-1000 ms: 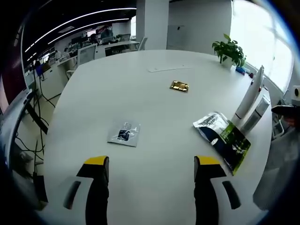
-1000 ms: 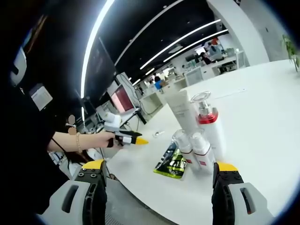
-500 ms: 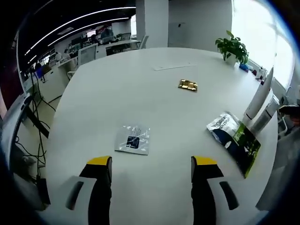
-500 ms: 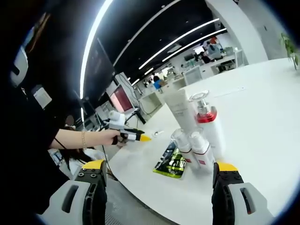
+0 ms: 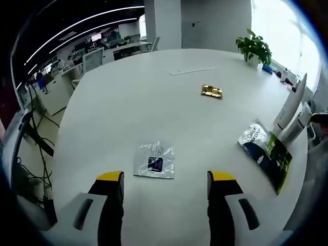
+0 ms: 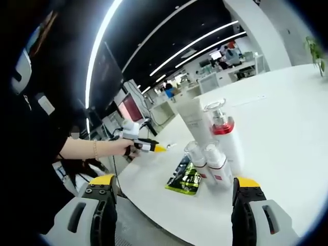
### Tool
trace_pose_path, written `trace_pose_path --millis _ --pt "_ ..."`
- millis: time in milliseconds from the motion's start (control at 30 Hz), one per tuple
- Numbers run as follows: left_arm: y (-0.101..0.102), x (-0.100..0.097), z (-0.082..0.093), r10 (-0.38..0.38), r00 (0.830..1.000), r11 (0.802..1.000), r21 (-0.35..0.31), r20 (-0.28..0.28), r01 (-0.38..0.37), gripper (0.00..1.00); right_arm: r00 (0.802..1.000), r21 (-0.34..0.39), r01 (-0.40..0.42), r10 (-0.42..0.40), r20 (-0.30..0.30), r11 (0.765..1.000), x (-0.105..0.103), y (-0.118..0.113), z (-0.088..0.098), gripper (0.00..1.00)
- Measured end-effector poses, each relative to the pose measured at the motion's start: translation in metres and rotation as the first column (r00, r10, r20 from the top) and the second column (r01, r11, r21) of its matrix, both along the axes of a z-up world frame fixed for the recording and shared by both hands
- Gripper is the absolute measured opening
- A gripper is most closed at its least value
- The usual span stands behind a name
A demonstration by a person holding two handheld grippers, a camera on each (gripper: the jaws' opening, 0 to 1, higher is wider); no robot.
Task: Arrange the skincare products in the storage area until every visible bottle or jar stands upright without overlapping.
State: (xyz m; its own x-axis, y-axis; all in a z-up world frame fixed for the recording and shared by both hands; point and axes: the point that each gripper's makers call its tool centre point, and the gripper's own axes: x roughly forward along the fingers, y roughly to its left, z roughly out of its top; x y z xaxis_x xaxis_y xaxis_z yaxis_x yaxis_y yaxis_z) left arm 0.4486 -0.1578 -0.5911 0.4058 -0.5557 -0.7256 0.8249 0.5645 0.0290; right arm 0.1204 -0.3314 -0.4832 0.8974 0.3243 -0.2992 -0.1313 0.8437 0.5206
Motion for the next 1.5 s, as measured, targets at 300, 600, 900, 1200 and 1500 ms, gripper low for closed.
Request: trace_pose_path --millis 300,600,900,1200,1500 --pt "-0.010 0.008 -0.006 0.000 1.000 1.000 0.008 -0.031 0.000 0.56 1.000 0.003 0.003 -0.003 -0.005 1.000 0.000 -0.001 -0.001 0.97" --pt "-0.015 0.019 -0.015 -0.030 0.998 0.998 0.055 -0.052 0.033 0.52 1.000 0.007 0.017 -0.017 -0.003 1.000 0.001 -0.003 -0.001 0.97" --pt "-0.018 0.018 -0.017 -0.045 0.998 0.995 0.090 -0.052 0.050 0.50 1.000 0.008 0.017 -0.017 -0.009 1.000 0.000 -0.004 -0.002 0.97" --pt "-0.014 0.021 -0.026 -0.043 0.996 0.993 0.108 -0.081 0.052 0.49 1.000 0.010 0.011 -0.011 -0.020 1.000 0.000 -0.002 -0.004 0.97" --pt "-0.013 0.024 -0.028 -0.052 0.992 0.990 0.124 -0.113 0.066 0.52 1.000 0.014 0.007 -0.006 -0.024 1.000 0.000 -0.002 -0.005 0.96"
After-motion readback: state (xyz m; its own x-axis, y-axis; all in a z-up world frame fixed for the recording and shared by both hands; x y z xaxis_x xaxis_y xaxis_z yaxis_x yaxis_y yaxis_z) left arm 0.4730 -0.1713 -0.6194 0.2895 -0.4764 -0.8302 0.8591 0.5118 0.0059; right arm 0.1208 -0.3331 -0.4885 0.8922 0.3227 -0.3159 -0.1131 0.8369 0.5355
